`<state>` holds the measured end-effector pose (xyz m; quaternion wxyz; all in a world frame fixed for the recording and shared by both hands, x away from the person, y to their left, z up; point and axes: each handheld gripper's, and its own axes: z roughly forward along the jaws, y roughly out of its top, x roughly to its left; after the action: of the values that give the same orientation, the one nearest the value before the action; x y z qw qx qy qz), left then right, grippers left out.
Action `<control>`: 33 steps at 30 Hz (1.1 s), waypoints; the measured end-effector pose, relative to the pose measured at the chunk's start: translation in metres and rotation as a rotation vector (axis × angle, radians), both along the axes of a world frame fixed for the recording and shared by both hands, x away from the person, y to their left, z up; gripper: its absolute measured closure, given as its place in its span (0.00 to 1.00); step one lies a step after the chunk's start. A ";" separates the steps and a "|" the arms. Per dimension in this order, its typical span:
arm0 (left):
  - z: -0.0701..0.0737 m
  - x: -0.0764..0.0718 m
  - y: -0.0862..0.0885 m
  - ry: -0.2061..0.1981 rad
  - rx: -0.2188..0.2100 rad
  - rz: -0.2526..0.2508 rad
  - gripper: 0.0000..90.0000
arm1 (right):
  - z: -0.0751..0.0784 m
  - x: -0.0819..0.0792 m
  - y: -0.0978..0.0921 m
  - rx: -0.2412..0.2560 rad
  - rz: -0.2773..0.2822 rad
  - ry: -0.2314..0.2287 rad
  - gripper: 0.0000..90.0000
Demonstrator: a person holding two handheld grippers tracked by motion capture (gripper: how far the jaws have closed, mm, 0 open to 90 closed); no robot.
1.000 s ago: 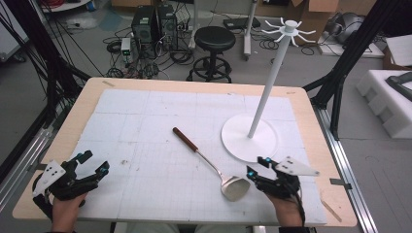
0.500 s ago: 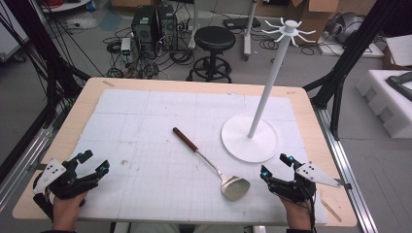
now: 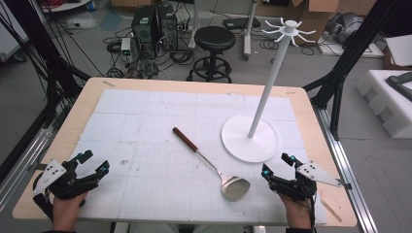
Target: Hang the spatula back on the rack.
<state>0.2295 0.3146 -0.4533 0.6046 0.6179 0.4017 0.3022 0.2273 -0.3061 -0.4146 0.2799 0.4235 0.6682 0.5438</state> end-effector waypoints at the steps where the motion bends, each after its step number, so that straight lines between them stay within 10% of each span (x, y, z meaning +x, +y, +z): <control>1: 0.000 0.000 0.000 0.001 0.000 0.000 0.25 | 0.000 0.000 0.003 0.000 0.010 0.007 0.18; 10: 0.000 0.001 0.000 0.006 -0.002 0.002 0.25 | 0.006 0.020 0.043 -0.040 0.152 0.105 0.19; 18: 0.000 0.000 0.000 0.002 0.004 0.003 0.25 | 0.013 0.053 0.117 -0.248 0.311 0.207 0.23; 33: 0.000 0.000 -0.001 0.004 0.006 0.000 0.25 | -0.007 0.073 0.156 -0.406 0.343 0.382 0.45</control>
<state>0.2298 0.3140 -0.4531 0.6020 0.6201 0.4021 0.3021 0.3005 -0.1500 -0.4217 0.1325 0.3347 0.8651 0.3492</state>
